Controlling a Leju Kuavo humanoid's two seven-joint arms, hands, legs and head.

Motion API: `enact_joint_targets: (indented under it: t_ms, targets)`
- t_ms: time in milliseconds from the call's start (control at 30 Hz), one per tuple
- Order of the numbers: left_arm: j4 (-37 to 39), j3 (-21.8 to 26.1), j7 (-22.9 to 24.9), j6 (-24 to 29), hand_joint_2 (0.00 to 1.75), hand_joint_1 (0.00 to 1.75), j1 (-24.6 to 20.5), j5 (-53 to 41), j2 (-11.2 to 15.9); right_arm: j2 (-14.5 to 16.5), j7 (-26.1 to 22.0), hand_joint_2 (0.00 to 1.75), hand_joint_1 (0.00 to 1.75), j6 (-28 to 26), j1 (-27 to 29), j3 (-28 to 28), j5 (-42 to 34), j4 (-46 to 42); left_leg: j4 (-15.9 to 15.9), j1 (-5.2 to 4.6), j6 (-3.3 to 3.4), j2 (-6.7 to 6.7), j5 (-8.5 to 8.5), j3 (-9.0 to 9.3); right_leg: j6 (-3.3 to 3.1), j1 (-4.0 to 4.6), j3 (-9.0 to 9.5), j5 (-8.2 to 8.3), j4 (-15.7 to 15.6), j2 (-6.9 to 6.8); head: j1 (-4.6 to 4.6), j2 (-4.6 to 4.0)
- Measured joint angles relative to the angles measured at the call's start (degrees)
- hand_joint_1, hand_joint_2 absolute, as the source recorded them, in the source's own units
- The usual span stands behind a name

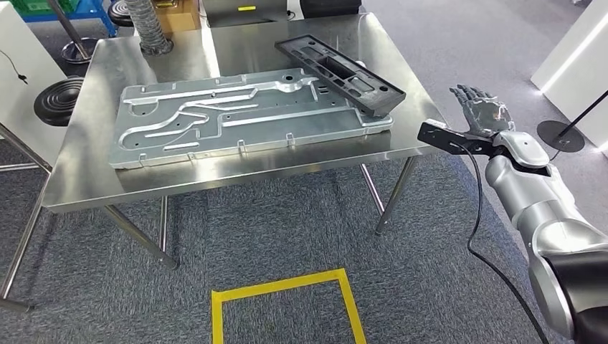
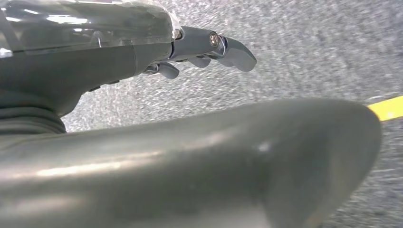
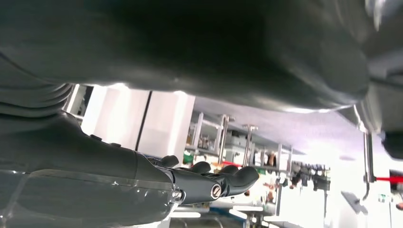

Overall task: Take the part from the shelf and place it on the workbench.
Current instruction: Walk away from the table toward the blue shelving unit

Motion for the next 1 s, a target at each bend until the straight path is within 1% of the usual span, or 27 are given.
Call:
enact_joint_targets:
  t_ms: [33, 67, 100, 133, 167, 200, 267, 300, 333, 367, 400, 433, 467, 500, 533, 567, 600, 633, 667, 700, 767, 800, 833, 867, 933, 967, 1000]
  targets:
    - [0.0, 0.0, 0.0, 0.0, 0.0, 0.0, 0.0, -0.1, 0.0, -0.2, 0.0, 0.0, 0.0, -0.2, 0.4, -0.3, -0.3, 0.1, -0.7, 0.16, -0.21, 0.01, 1.78, 1.5, 0.27, -0.09, -1.08, 0.59, 0.3, 0.0, 0.0, -0.01]
    - [0.0, 0.0, 0.0, 0.0, 0.0, 0.0, -0.1, -0.2, 0.0, -0.6, 0.0, 0.0, 0.0, -0.5, 0.9, -0.7, -0.7, 0.2, -3.2, 0.32, -0.37, 0.01, 3.3, 3.87, 0.6, -0.2, -2.12, 1.09, 0.8, -0.01, 0.0, 0.0]
    - [0.0, 0.0, -0.1, 0.0, 0.0, 0.0, -0.1, -0.4, 0.1, -1.1, 0.0, 0.0, 0.0, -0.9, 1.5, -1.3, -1.1, 0.2, -7.0, 0.34, -0.46, -0.03, 3.41, 6.84, 0.96, -0.23, -3.1, 1.48, 1.3, -0.05, 0.0, 0.0]
    - [0.0, -0.1, -0.1, 0.0, 0.0, 0.0, -0.2, -0.6, 0.1, -1.7, -0.1, 0.0, 0.0, -1.4, 2.1, -1.9, -1.6, 0.2, -10.8, 0.27, -0.19, -0.12, 2.63, 9.5, 1.35, -0.24, -3.83, 1.83, 1.8, -0.17, 0.0, -0.01]
    - [0.0, -0.1, -0.1, 0.0, 0.0, 0.0, -0.2, -0.8, 0.1, -2.3, -0.1, 0.0, 0.0, -1.8, 2.7, -2.5, -2.1, 0.2, -13.7, 0.17, 0.15, -0.22, 1.5, 11.29, 1.71, -0.21, -4.28, 2.18, 2.2, -0.29, 0.01, -0.01]
    - [0.0, -0.2, 0.0, -0.1, 0.0, 0.0, -0.2, -0.9, 0.1, -2.7, -0.2, 0.0, 0.0, -2.2, 3.2, -3.1, -2.5, 0.2, -15.3, -0.05, 0.61, -0.3, 0.53, 12.14, 2.07, -0.18, -4.5, 2.62, 2.4, -0.38, 0.0, -0.01]
    - [0.0, -0.2, 0.0, -0.1, 0.0, 0.0, -0.2, -1.1, 0.1, -3.7, -0.3, 0.0, 0.0, -2.9, 4.6, -4.2, -3.3, 0.2, -15.8, -0.17, 1.72, -0.23, 0.94, 11.64, 2.79, -0.4, -4.58, 3.26, 2.3, -0.36, 0.0, -0.01]
    - [0.0, -0.2, 0.1, -0.1, 0.0, 0.0, -0.2, -1.2, 0.1, -4.1, -0.3, 0.0, 0.0, -3.2, 5.4, -4.7, -3.6, 0.3, -15.8, -0.16, 2.26, -0.11, 1.49, 11.31, 3.11, -0.57, -4.87, 2.58, 2.7, -0.24, -0.01, -0.01]
    - [0.0, -0.2, 0.1, -0.1, 0.0, 0.0, -0.3, -1.3, 0.1, -4.6, -0.4, 0.0, 0.0, -3.3, 6.2, -5.3, -4.0, 0.3, -15.9, -0.1, 2.78, -0.01, 2.13, 10.81, 3.4, -0.71, -5.48, 0.8, 4.1, -0.13, -0.01, -0.01]
    - [0.0, -0.2, 0.1, -0.1, 0.0, 0.0, -0.4, -1.3, 0.1, -5.0, -0.4, 0.0, 0.0, -3.5, 7.0, -5.9, -4.4, 0.3, -16.0, -0.05, 3.15, 0.11, 2.81, 10.2, 3.64, -0.84, -6.38, -1.9, 6.7, 0.0, -0.01, -0.01]
    - [0.0, -0.2, 0.1, -0.2, 0.0, 0.0, -0.4, -1.3, 0.1, -5.4, -0.6, 0.0, 0.0, -3.7, 7.8, -6.5, -4.8, 0.4, -16.0, -0.12, 3.37, 0.15, 3.46, 9.45, 3.85, -0.86, -7.48, -4.81, 10.3, 0.07, -0.01, -0.01]
    - [0.0, -0.2, 0.1, -0.2, 0.0, 0.0, -0.4, -1.4, 0.1, -5.7, -0.8, 0.0, 0.0, -3.9, 8.8, -7.1, -5.3, 0.4, -16.0, -0.19, 3.51, 0.17, 4.09, 8.6, 4.02, -0.88, -8.43, -7.03, 14.2, 0.12, -0.01, -0.01]
    - [0.0, -0.2, 0.1, -0.2, 0.0, 0.0, -0.4, -1.4, 0.1, -5.9, -0.9, 0.0, 0.0, -4.1, 9.9, -7.8, -5.8, 0.4, -16.0, -0.26, 3.53, 0.18, 4.69, 7.79, 4.11, -0.89, -8.86, -8.0, 17.3, 0.16, -0.01, -0.01]
    - [0.0, -0.2, 0.1, -0.2, 0.0, 0.0, -0.4, -1.4, 0.1, -6.0, -1.1, 0.0, 0.0, -4.3, 11.1, -8.6, -6.3, 0.4, -16.0, -0.32, 3.52, 0.18, 5.24, 7.03, 4.09, -0.88, -8.47, -7.72, 18.7, 0.19, -0.01, -0.01]
    - [0.0, -0.2, 0.1, -0.2, 0.0, 0.0, -0.3, -1.4, 0.1, -6.1, -1.1, 0.0, 0.0, -4.5, 12.4, -9.4, -6.8, 0.4, -15.9, -0.41, 3.49, 0.14, 5.76, 6.33, 3.92, -0.86, -6.97, -6.53, 18.0, 0.21, -0.01, -0.01]
    - [0.0, -0.2, 0.1, -0.3, 0.0, 0.0, -0.3, -1.5, 0.1, -6.1, -1.0, 0.0, 0.0, -4.6, 13.6, -10.2, -7.1, 0.4, -15.9, -0.51, 3.44, 0.12, 6.24, 5.73, 3.58, -0.78, -4.48, -5.2, 15.2, 0.22, 0.0, -0.01]
    - [0.0, -0.2, 0.1, -0.3, 0.0, 0.0, -0.3, -1.5, 0.0, -6.2, -0.9, 0.0, 0.0, -4.8, 14.6, -11.1, -7.4, 0.4, -15.9, -0.6, 3.36, 0.12, 6.68, 5.24, 3.04, -0.6, -1.4, -4.65, 11.1, 0.2, 0.0, -0.01]
    - [0.0, -0.2, 0.1, -0.3, 0.0, 0.0, -0.3, -1.5, 0.0, -6.2, -0.8, 0.0, 0.0, -5.0, 15.4, -11.9, -7.7, 0.4, -15.9, -0.72, 3.2, 0.12, 7.1, 4.86, 2.55, -0.4, 1.54, -4.79, 6.8, 0.1, 0.0, -0.01]
    - [0.0, -0.2, 0.1, -0.4, 0.0, 0.0, -0.4, -1.5, -0.1, -6.3, -0.6, 0.0, 0.0, -5.1, 16.1, -12.6, -7.8, 0.4, -16.0, -0.76, 2.94, 0.15, 7.48, 4.63, 2.16, -0.16, 3.59, -5.23, 3.6, 0.0, 0.01, -0.01]
    - [0.0, -0.2, 0.0, -0.4, 0.0, 0.0, -0.4, -1.5, -0.1, -6.4, -0.4, 0.0, 0.0, -5.3, 16.8, -13.4, -7.9, 0.4, -16.0, -0.71, 2.61, 0.19, 7.82, 4.52, 1.84, 0.09, 4.7, -5.8, 1.7, -0.1, 0.01, -0.01]
    - [0.0, -0.2, 0.0, -0.4, 0.0, 0.0, -0.3, -1.5, -0.1, -6.6, 0.0, 0.0, 0.0, -5.6, 18.2, -14.7, -8.2, 0.5, -16.4, -0.63, 1.84, 0.24, 8.47, 4.5, 1.32, 0.24, 5.03, -5.22, 0.5, -0.18, 0.01, -0.01]
    - [0.0, -0.2, 0.0, -0.5, 0.0, 0.0, -0.3, -1.6, -0.1, -6.6, 0.1, 0.0, 0.0, -5.7, 18.9, -15.3, -8.4, 0.5, -16.3, -0.62, 1.48, 0.25, 8.23, 4.36, 1.0, 0.16, 5.01, -4.66, -0.1, -0.24, 0.01, -0.01]
    - [0.0, -0.2, 0.0, -0.5, 0.0, 0.0, -0.2, -1.6, 0.0, -6.6, 0.2, 0.0, 0.0, -5.7, 19.5, -15.8, -8.6, 0.5, -15.4, -0.66, 1.2, 0.22, 7.16, 3.97, 0.66, 0.0, 4.88, -3.98, -0.7, -0.3, 0.01, -0.01]
    - [0.0, -0.2, 0.0, -0.5, 0.0, 0.0, -0.2, -1.6, 0.0, -6.6, 0.2, 0.0, 0.0, -5.7, 20.2, -16.3, -8.8, 0.6, -13.4, -0.69, 0.97, 0.19, 5.17, 3.2, 0.45, -0.17, 4.62, -3.31, -1.2, -0.36, 0.01, -0.01]
    - [0.0, -0.2, 0.0, -0.5, 0.0, 0.0, -0.2, -1.6, 0.0, -6.4, 0.1, 0.0, 0.0, -5.8, 21.6, -17.3, -9.3, 0.7, -6.1, -0.57, 0.55, 0.15, 0.01, 0.93, 0.23, -0.16, 3.57, -2.42, -1.2, -0.4, 0.0, -0.01]
    - [0.0, -0.2, 0.0, -0.5, 0.0, 0.0, -0.2, -1.6, 0.1, -6.4, 0.0, 0.0, 0.0, -5.8, 22.4, -17.9, -9.5, 0.8, -2.6, -0.52, 0.33, 0.17, -1.65, 0.09, 0.26, -0.15, 2.98, -2.04, -1.1, -0.4, 0.0, -0.01]
    - [0.0, -0.2, 0.0, -0.5, 0.0, 0.0, -0.1, -1.6, 0.1, -6.2, -0.1, 0.0, 0.0, -5.8, 23.2, -18.5, -9.8, 0.9, -0.7, -0.49, 0.16, 0.18, -2.14, 0.0, 0.32, -0.16, 2.41, -1.72, -0.9, -0.41, 0.0, -0.01]
